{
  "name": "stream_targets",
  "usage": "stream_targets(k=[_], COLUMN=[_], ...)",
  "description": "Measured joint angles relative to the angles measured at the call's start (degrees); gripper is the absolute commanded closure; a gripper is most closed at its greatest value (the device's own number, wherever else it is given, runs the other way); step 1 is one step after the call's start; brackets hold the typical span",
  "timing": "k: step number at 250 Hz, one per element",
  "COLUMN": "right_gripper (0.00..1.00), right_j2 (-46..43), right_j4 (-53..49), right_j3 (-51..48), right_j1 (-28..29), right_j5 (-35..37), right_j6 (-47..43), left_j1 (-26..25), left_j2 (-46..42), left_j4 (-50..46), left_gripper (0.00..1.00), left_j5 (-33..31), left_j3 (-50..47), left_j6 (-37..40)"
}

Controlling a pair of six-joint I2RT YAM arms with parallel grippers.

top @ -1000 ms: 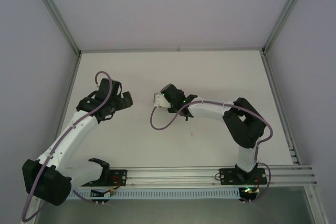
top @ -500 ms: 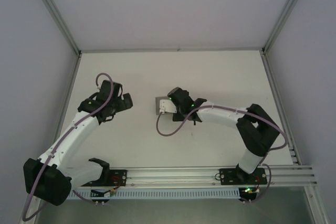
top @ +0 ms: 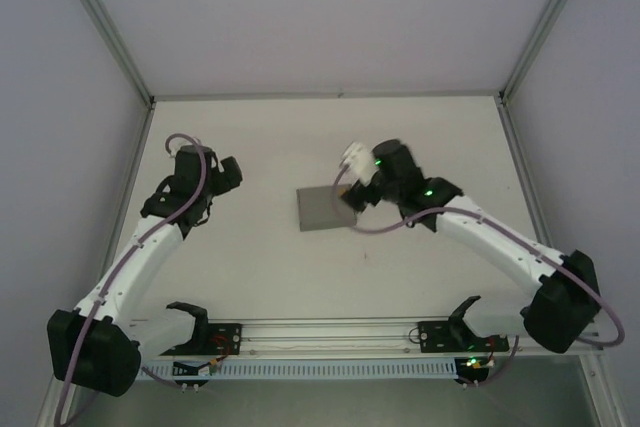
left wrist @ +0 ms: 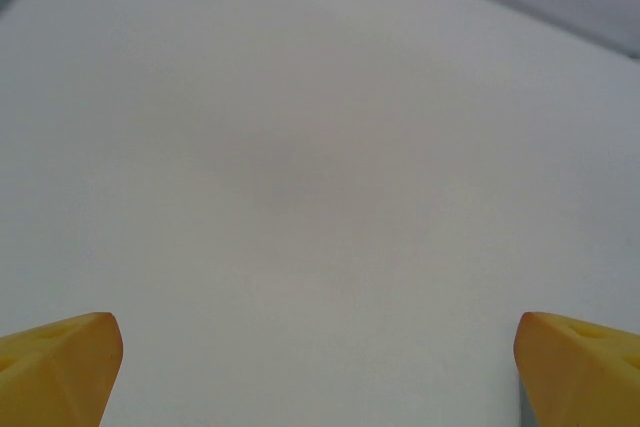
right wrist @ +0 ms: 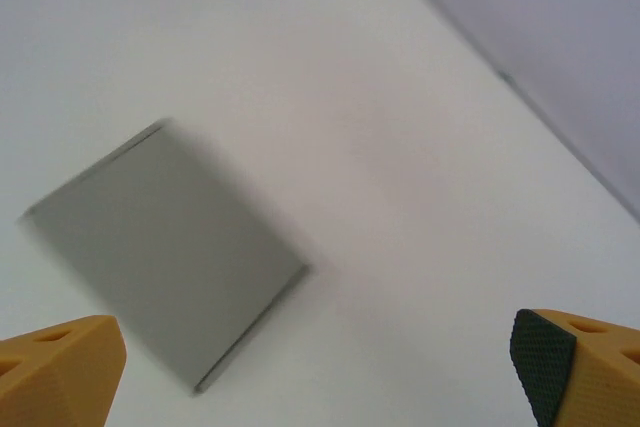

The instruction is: Assemble paper box

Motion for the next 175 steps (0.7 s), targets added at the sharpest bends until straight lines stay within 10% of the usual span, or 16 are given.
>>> stream_targets(k=[60,175], right_gripper=[0.00,0.00], right_j2=[-1.5,10.7], right_j4=[17.6,56.8], right_j3=[-17.6,-36.3], right_j1=[-18.4,-26.5], right_j5=[4.8,1.8], right_j6=[15.4,20.0], left_j1=[6.1,14.3], left_j2=[6.9,23.1], left_j4=[23.9,61.4], left_gripper=[0.00,0.00], left_j5=[-1.2,14.9], left_j3=[-14.0,-27.9], left_j6=[9.2,14.3])
